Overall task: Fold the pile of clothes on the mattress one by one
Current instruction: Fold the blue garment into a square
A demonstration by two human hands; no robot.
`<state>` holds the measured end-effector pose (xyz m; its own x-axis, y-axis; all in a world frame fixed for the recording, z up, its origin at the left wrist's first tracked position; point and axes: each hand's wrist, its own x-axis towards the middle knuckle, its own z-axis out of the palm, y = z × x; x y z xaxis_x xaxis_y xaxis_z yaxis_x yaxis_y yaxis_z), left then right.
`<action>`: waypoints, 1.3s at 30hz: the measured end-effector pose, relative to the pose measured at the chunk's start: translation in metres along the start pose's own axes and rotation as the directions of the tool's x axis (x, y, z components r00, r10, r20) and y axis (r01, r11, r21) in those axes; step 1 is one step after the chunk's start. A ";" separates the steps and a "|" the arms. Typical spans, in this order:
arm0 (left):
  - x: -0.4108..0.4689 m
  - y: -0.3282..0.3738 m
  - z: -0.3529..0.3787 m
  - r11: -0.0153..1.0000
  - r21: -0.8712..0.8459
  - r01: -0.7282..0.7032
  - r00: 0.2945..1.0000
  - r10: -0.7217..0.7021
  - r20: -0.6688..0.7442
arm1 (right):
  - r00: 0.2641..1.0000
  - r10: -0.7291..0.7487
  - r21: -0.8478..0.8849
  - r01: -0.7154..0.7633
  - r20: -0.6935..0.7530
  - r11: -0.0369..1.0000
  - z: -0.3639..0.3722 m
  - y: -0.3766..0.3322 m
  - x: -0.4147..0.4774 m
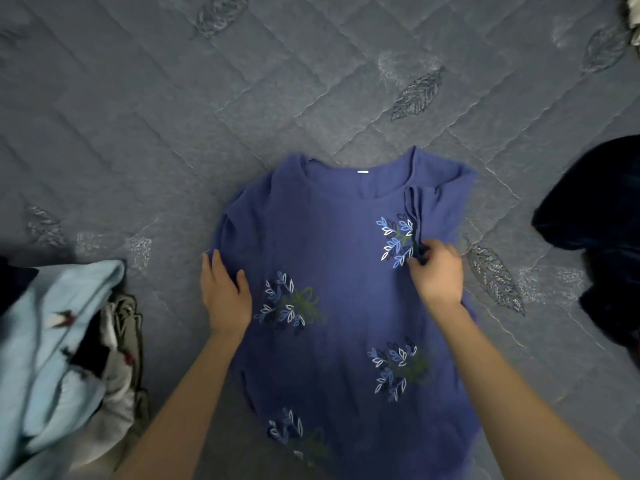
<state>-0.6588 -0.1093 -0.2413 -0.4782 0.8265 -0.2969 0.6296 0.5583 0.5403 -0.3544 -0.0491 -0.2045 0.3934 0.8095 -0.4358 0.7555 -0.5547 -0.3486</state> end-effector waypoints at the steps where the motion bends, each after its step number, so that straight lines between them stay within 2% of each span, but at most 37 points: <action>1: -0.001 0.000 -0.002 1.000 -0.015 0.005 1.000 -0.005 -0.015 | 1.000 -0.025 -0.032 0.025 0.009 0.999 0.005 -0.008 -0.006; 6: 0.007 0.000 -0.014 0.988 -0.142 0.056 0.996 -0.066 -0.067 | 0.988 -0.151 -0.031 0.152 0.039 0.988 0.026 -0.042 -0.033; 10: 0.015 -0.001 -0.022 0.935 -0.304 0.181 0.983 -0.184 0.020 | 0.975 -0.212 -0.054 0.216 0.068 0.975 0.039 -0.063 -0.048; 13: 0.020 -0.004 -0.028 0.951 -0.279 0.134 0.991 -0.134 0.022 | 0.969 -0.234 -0.049 0.238 0.078 0.970 0.045 -0.074 -0.055; 18: 0.021 -0.001 -0.042 0.832 -0.535 0.147 0.974 -0.217 -0.071 | 0.957 -0.267 -0.075 0.276 0.112 0.958 0.053 -0.090 -0.059; 21: 0.025 0.006 -0.051 0.816 -0.572 0.083 0.967 -0.204 -0.151 | 0.951 -0.279 -0.078 0.291 0.136 0.954 0.058 -0.102 -0.061; 24: 0.032 0.012 -0.057 0.800 -0.601 -0.004 0.961 -0.163 -0.223 | 0.921 -0.350 -0.077 0.366 0.173 0.927 0.066 -0.118 -0.064; 26: 0.035 0.011 -0.059 0.780 -0.626 -0.022 0.967 -0.143 -0.212 | 0.883 -0.417 -0.053 0.437 0.214 0.898 0.072 -0.129 -0.065; 32: 0.034 0.001 -0.065 0.816 -0.579 0.009 0.997 -0.053 -0.058 | 0.786 -0.561 0.001 0.581 0.261 0.814 0.089 -0.168 -0.055; 36: 0.030 -0.017 -0.065 0.854 -0.505 0.122 0.985 -0.165 -0.041 | 0.757 -0.604 -0.020 0.627 0.249 0.778 0.101 -0.190 -0.045; 39: 0.026 -0.034 -0.062 0.921 -0.340 0.188 0.975 -0.216 -0.048 | 0.729 -0.634 -0.091 0.671 0.257 0.736 0.107 -0.205 -0.037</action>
<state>-0.7303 -0.1111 -0.2188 -0.6318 0.6817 -0.3689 0.2820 0.6455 0.7098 -0.5798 0.0136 -0.2059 -0.3266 0.8927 -0.3106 0.8675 0.1527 -0.4735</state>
